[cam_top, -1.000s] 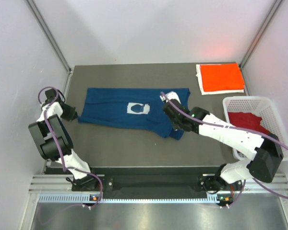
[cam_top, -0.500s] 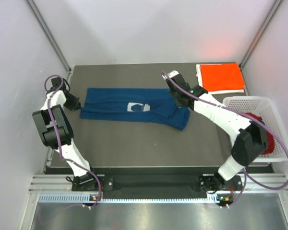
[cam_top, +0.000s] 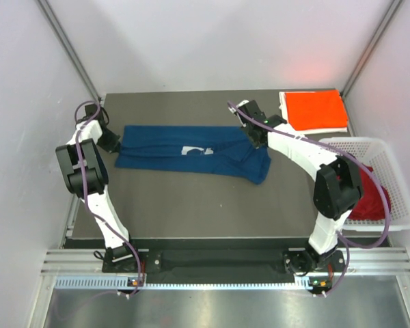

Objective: Fold and stack the t-shirts
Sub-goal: Fold the tshirt

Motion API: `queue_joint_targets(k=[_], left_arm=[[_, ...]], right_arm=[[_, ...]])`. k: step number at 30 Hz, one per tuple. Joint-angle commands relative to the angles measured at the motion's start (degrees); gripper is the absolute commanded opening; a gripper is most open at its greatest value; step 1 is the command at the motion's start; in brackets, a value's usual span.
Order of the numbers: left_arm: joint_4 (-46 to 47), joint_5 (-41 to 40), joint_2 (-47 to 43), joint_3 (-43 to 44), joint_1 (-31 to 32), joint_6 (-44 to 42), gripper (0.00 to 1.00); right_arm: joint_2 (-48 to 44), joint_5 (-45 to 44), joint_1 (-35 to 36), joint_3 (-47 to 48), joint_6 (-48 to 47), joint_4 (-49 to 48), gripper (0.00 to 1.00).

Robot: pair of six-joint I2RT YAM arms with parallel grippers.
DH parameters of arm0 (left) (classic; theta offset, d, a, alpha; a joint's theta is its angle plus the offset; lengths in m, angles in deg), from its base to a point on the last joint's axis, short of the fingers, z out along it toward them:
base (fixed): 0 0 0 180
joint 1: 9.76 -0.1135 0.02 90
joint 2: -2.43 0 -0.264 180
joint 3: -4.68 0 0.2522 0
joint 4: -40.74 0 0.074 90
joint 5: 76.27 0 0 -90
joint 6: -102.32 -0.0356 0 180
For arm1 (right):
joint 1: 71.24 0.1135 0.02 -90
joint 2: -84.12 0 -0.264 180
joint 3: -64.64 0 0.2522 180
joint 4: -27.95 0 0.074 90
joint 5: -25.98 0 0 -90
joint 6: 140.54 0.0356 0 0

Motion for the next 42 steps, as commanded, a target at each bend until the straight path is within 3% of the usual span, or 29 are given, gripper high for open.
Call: queue_joint_targets(k=[1,21,23,24,28,36,42], left_arm=[[-2.5,-3.9,0.2,3.3,-0.1,0.0,0.0],[-3.9,-5.3,4.0,8.0,1.2,0.7,0.0],[-4.2,-5.0,3.9,8.3,1.3,0.9,0.07],[-4.2,-5.1,3.4,8.4,1.2,0.8,0.17],[-4.9,-6.7,0.2,8.6,1.2,0.4,0.37],[-5.0,-10.2,-8.5,4.0,2.0,-2.0,0.44],[-0.4,-4.1,-12.3,-2.4,4.1,-2.8,0.45]], right_arm=[[0.7,-0.1,-1.4,2.8,-2.1,-2.4,0.0],[5.5,0.2,-3.4,7.1,-4.0,-3.6,0.0],[5.4,0.2,-3.5,6.9,-4.1,-3.8,0.0],[5.7,0.1,-3.5,6.7,-4.1,-3.7,0.0],[6.0,0.4,-3.6,6.6,-4.6,-3.7,0.0],[6.7,1.2,-3.9,6.3,-4.7,-3.6,0.0],[6.9,1.6,-4.3,6.1,-3.7,-3.4,0.0]])
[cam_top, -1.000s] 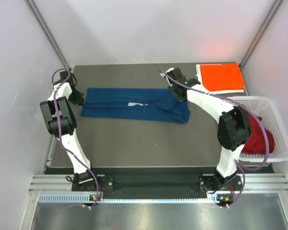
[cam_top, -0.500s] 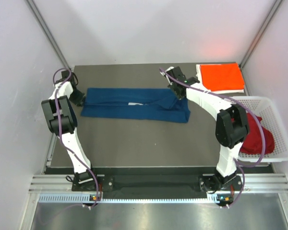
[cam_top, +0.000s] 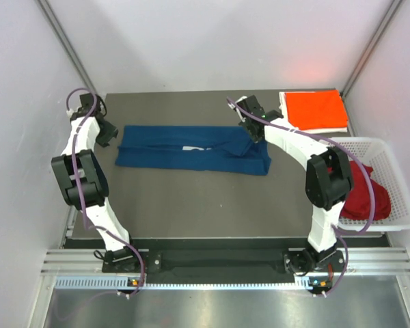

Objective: Fold and stack the t-shirts
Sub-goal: Fold the tshirt

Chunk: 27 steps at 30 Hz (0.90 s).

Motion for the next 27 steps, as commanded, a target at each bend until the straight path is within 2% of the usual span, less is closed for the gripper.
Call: queue_joint_targets(k=[1,4,8,12,14,21,22,24,25,27], left_arm=[[2.8,4.3,-2.2,-3.7,2.1,-0.8,0.45],[6.5,6.9,-2.7,-7.9,3.9,-0.6,0.45],[7.5,5.9,0.0,-12.0,4.7,0.5,0.45],[7.2,2.0,2.6,-13.0,4.7,0.9,0.45],[7.3,1.2,3.7,-13.3,4.7,1.0,0.45],[6.8,0.7,3.5,-13.5,4.8,0.9,0.46],[6.7,0.2,3.6,-13.5,4.9,0.9,0.46],[5.8,0.1,4.5,-13.2,4.8,0.9,0.46],[5.5,0.1,4.9,-12.8,4.8,0.9,0.46],[5.4,-0.4,5.4,-12.8,4.9,1.0,0.46]], right_arm=[[0.2,0.3,-1.2,1.2,0.2,-0.2,0.0],[0.3,1.0,-1.4,1.3,0.6,-0.3,0.0],[1.7,1.4,-1.6,2.5,0.3,-0.4,0.0],[4.0,1.4,-2.5,4.4,-0.8,-1.3,0.01],[5.4,1.4,-3.3,5.3,-1.1,-1.8,0.06],[7.9,1.3,-4.3,11.0,-3.6,-6.2,0.05],[7.5,1.7,-4.3,10.3,-3.9,-7.7,0.08],[7.8,3.2,-4.3,9.4,-4.8,-8.3,0.21],[8.2,3.0,-4.3,9.3,-4.3,-8.0,0.37],[8.1,4.3,-4.2,8.3,-3.1,-7.4,0.38]])
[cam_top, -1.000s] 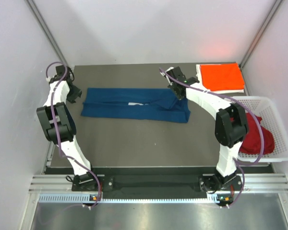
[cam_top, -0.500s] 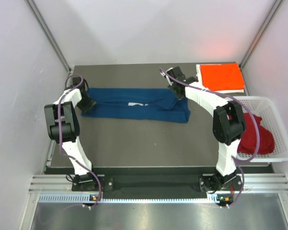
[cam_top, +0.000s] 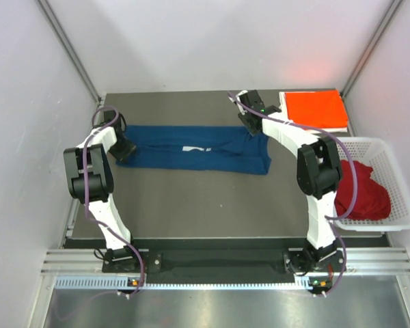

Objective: Fold and stack the t-shirts
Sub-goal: Fold the tshirt

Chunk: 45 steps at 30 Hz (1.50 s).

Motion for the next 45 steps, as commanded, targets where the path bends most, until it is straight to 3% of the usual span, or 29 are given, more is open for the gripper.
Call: queue_joint_targets(k=[1,3,7,10,13,16,21,41,44,45], left_arm=[[-0.2,-2.8,2.6,-0.1,-0.2,-0.1,0.46],[-0.9,-3.0,3.0,0.4,-0.3,-0.5,0.45],[-2.2,-4.4,0.0,0.2,0.1,-1.1,0.46],[-2.7,-5.7,-3.1,-0.1,0.6,-1.6,0.46],[-0.8,-3.5,-4.8,-1.9,0.6,-2.0,0.46],[1.4,-0.3,-3.4,-2.5,0.6,-2.2,0.46],[-0.9,0.5,1.5,-0.3,0.6,-1.5,0.45],[-2.5,-2.8,4.2,2.0,0.6,-1.5,0.45],[-2.5,-3.1,4.3,1.9,0.6,-1.5,0.45],[-2.6,-3.1,4.4,2.0,0.5,-1.5,0.45]], right_arm=[[-1.7,2.6,-0.5,0.1,0.5,-2.5,0.42],[-4.7,5.1,-0.4,-2.5,3.4,-2.6,0.49],[-10.0,7.3,-1.6,-4.4,15.0,4.3,0.48],[-16.8,21.7,-3.5,-12.5,24.3,3.8,0.48],[-23.4,28.9,-4.4,-21.8,25.2,1.5,0.55],[-26.2,29.5,-5.9,-27.6,24.3,-1.1,0.64],[-24.4,38.8,-8.7,-33.3,24.0,-5.7,0.62],[-23.5,42.4,-11.4,-44.2,25.3,-18.5,0.54],[-24.0,42.8,-11.7,-45.4,25.6,-20.2,0.51],[-24.2,42.9,-12.0,-45.6,25.8,-20.1,0.42]])
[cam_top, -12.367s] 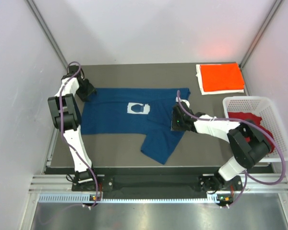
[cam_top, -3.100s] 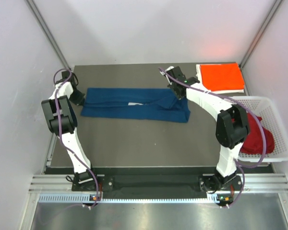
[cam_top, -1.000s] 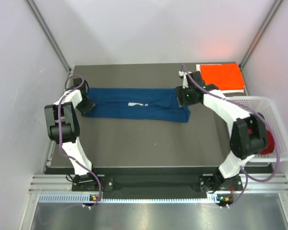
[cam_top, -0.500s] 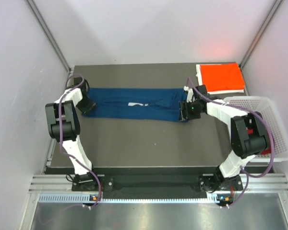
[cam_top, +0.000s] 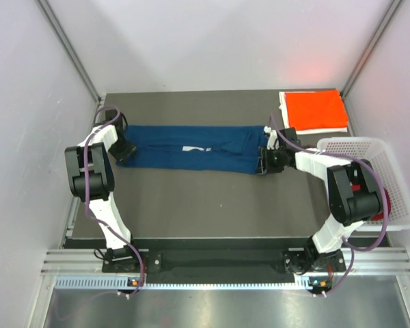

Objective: Fold and stack the t-shirts
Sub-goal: Fold the tshirt

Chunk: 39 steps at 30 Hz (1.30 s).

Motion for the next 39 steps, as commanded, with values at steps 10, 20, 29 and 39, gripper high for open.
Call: queue_joint_targets(k=[10,20,29,39], left_arm=[[-4.8,-8.8,3.0,1.6,-0.3,-0.8,0.46],[-6.0,-11.7,-6.0,-6.0,-0.4,-1.1,0.46],[-7.8,-1.6,-13.5,-2.5,0.7,-5.6,0.47],[-4.0,10.2,-11.7,-1.8,3.7,-8.5,0.48]], right_arm=[[-8.4,-4.1,-2.8,-7.3,2.6,3.9,0.0],[-17.1,-6.0,-2.6,-16.7,10.8,6.3,0.15],[-26.1,-14.1,-2.4,-12.8,23.9,13.9,0.44],[-16.0,-9.3,3.0,-3.2,26.8,5.6,0.27]])
